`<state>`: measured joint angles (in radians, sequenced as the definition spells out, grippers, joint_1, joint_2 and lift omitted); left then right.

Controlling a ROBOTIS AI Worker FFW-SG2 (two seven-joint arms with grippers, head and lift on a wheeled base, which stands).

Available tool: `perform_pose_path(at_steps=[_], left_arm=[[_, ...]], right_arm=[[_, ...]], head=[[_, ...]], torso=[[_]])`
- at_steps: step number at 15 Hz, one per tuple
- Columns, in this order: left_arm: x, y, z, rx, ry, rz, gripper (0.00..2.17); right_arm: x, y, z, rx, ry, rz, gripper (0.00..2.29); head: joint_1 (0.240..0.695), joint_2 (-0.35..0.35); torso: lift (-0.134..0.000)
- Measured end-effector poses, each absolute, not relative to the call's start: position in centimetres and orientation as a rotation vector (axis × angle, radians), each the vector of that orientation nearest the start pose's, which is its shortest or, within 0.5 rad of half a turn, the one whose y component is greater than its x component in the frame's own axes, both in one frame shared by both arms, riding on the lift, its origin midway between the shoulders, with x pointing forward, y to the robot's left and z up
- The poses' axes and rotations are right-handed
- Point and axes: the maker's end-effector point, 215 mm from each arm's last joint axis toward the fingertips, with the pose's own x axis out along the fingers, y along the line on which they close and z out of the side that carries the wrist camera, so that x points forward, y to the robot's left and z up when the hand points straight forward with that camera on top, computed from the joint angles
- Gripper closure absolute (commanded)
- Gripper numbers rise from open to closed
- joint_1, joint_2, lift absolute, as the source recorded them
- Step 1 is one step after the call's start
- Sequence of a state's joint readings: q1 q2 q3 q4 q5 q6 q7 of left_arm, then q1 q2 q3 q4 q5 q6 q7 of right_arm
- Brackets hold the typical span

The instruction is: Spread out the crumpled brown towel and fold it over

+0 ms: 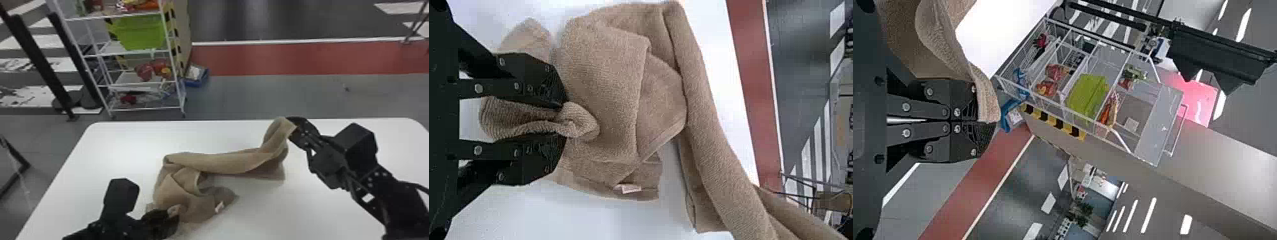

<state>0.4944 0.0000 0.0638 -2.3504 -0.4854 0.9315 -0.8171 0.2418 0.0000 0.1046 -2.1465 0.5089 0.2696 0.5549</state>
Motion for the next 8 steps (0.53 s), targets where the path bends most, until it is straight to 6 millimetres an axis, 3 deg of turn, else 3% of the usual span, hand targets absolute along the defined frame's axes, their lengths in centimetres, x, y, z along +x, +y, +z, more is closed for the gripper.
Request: perform_pose_path(at_steps=[3,5,7,8], left_arm=[[36.1,25.3,-41.9,0.104,0.726,-0.418,2.04],[38.1,29.0,-39.8,0.117,0.689,-0.355,2.04],[39.9,31.9,-38.8,0.137,0.68,-0.28,2.01],[40.7,33.2,-38.6,0.143,0.678,-0.242,1.51]], right_arm=[[49.3,-10.7,-28.3,-0.471,0.041,0.494,2.15],[49.1,-10.5,-28.6,-0.473,0.038,0.5,2.15],[48.9,-10.4,-28.8,-0.474,0.038,0.504,2.15],[48.8,-10.3,-28.8,-0.474,0.038,0.506,2.15]], head=[[0.695,0.185],[0.695,0.221],[0.695,0.264],[0.695,0.264]], torso=[[-0.122],[-0.122],[-0.122],[-0.122]])
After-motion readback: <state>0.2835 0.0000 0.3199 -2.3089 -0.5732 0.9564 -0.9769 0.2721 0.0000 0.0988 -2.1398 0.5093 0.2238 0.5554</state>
